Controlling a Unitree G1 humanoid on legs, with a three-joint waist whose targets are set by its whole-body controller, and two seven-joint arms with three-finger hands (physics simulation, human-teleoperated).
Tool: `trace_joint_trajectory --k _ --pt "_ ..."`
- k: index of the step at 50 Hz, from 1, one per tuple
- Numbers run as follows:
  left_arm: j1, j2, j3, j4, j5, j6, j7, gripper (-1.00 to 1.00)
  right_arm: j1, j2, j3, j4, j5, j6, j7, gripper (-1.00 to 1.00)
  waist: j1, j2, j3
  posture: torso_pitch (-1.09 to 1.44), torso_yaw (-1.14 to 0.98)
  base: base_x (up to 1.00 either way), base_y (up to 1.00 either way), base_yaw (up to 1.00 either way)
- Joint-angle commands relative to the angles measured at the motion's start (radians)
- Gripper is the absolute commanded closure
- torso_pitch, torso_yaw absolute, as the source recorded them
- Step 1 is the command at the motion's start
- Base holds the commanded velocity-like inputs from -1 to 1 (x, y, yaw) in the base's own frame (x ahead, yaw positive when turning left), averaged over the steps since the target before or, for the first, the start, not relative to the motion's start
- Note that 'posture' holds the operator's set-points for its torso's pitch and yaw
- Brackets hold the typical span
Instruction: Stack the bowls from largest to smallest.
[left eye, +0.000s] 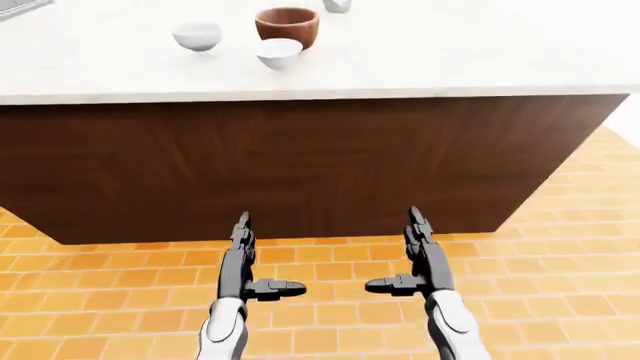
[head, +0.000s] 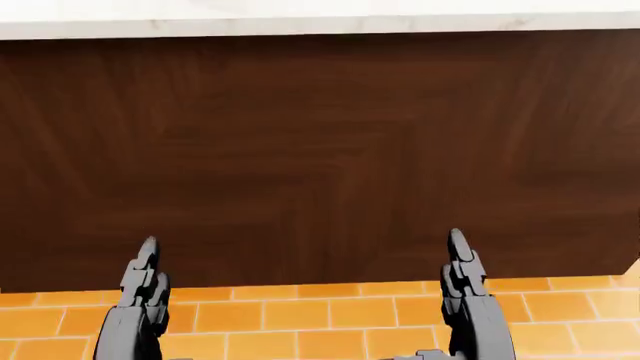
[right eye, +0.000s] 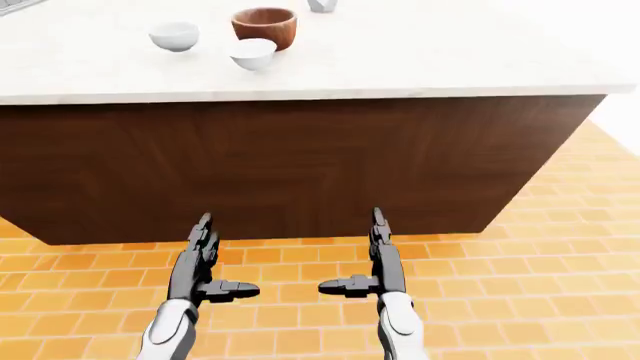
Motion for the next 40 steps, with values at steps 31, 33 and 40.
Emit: trace_joint_trajectory --k 31,33,40 --pt "-0.408 0.135 0.140 -0.660 -0.172 0.787 0.052 -1.00 -0.322 -0.059 -0.060 -0.530 0.064 0.561 -0.068 -1.00 0.008 0.001 -0.089 0.00 0.00 0.00 0.00 0.00" --pt "-0.444 0.153 0.158 -0.668 -0.193 0.822 0.057 -1.00 -0.351 -0.059 -0.072 -0.558 0.104 0.575 -0.059 -1.00 0.008 0.002 -0.086 0.00 0.00 0.00 0.00 0.00" --pt "-0.537 0.214 0.212 -0.706 -0.265 0.935 0.085 -1.00 -0.450 -0.080 -0.084 -0.637 0.147 0.720 -0.108 -1.00 0.003 0.001 -0.085 0.00 0.00 0.00 0.12 0.00"
